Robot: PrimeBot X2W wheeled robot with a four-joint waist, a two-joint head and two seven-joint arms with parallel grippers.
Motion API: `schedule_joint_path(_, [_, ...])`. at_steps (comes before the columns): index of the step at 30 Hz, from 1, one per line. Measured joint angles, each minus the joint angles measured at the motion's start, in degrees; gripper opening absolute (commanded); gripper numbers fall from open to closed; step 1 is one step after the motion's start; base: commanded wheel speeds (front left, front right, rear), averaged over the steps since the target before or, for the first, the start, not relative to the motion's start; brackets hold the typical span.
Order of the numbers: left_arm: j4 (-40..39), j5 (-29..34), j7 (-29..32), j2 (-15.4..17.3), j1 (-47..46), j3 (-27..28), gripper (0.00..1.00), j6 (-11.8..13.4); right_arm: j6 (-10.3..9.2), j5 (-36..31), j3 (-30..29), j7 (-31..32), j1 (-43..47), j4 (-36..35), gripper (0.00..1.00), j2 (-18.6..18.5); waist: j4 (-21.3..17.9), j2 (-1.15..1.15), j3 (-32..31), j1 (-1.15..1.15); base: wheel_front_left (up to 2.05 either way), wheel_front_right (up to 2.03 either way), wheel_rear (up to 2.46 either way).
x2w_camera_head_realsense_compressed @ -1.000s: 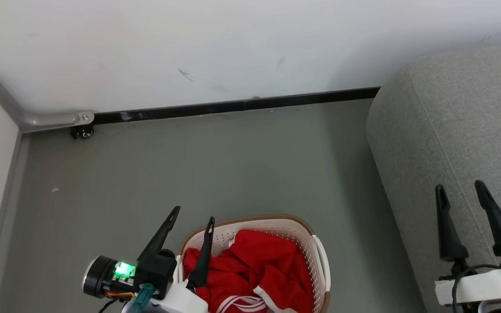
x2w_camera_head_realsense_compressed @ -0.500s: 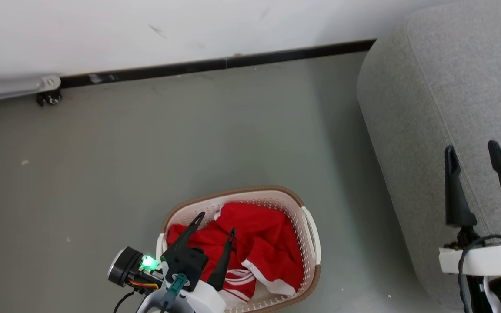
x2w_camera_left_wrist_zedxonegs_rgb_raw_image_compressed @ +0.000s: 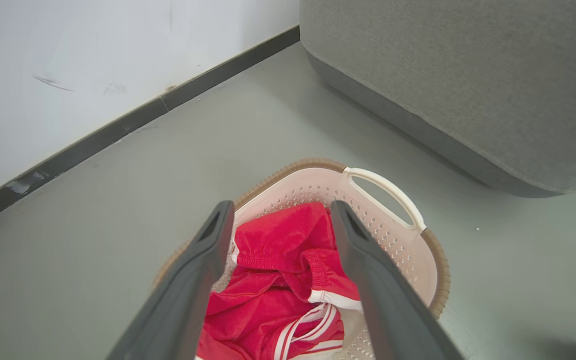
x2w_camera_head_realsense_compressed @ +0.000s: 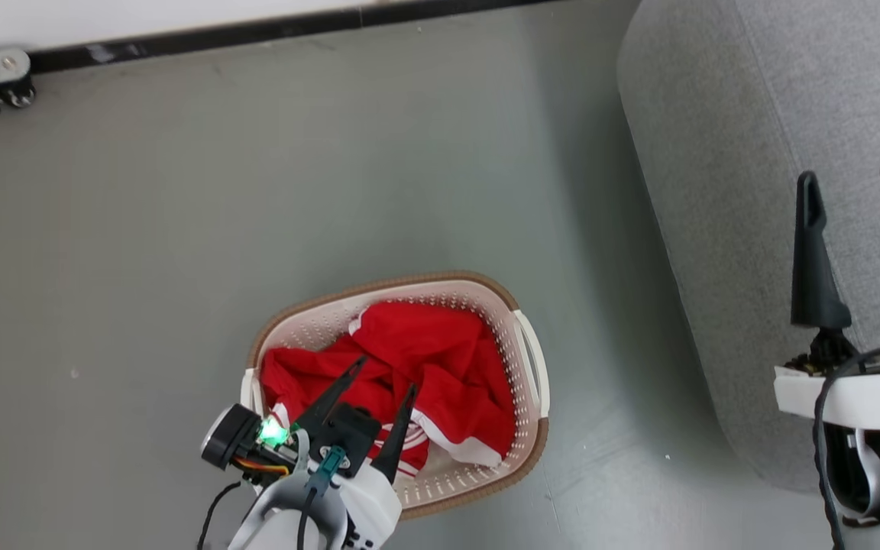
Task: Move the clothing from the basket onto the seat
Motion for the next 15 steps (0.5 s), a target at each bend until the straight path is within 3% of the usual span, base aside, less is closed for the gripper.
schedule_joint_path(15, [6.13,0.01,-0.57,-0.94,-6.26,0.16,1.00,0.01,0.00,1.81,0.56,-0.90,-7.80,1.13,1.00,-0.14,-1.84,0.00,8.39,0.00,0.00,0.00,0.00])
